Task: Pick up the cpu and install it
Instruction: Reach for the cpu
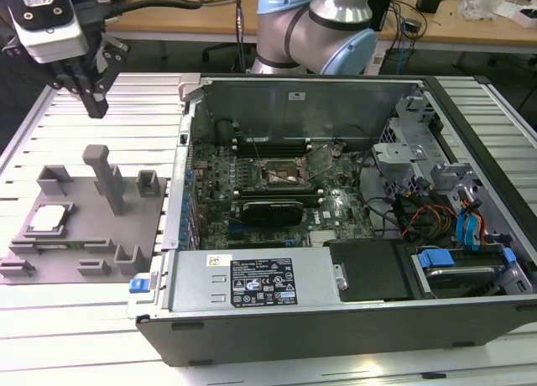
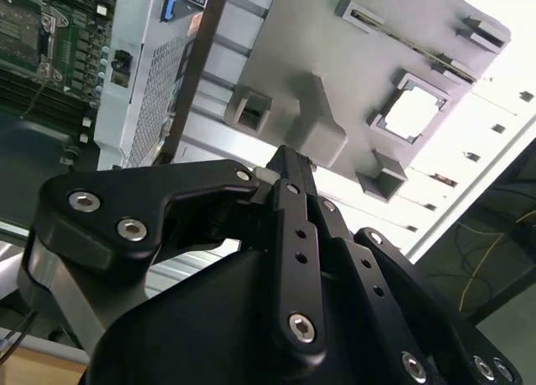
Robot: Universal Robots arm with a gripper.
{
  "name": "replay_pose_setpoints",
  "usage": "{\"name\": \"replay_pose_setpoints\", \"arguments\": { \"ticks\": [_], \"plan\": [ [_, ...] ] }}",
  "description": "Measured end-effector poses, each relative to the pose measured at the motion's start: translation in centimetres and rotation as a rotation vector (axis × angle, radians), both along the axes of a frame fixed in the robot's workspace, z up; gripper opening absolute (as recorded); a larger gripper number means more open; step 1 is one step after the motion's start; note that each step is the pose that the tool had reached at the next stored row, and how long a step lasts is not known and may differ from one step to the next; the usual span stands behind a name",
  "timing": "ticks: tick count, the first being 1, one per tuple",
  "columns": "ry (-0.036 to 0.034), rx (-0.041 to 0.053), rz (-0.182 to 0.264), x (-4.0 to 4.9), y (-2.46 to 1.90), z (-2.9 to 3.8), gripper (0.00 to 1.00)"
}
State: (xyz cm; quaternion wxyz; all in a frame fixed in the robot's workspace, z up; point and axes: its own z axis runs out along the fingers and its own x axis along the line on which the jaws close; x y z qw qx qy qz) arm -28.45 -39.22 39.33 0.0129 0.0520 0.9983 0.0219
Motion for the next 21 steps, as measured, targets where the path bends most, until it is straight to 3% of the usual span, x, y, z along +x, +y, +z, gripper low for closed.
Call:
{"name": "replay_pose_setpoints", "arguments": {
  "ticks": [11, 18, 21],
  "plan": [
    [0.0000, 0.0001, -0.003, -1.84, 0.04, -0.01, 0.11],
    [-0.0001, 0.0001, -0.004, -3.63, 0.04, -0.08, 0.11],
    [0.0000, 0.0000, -0.004, -4.70, 0.04, -0.40, 0.11]
  ]
}}
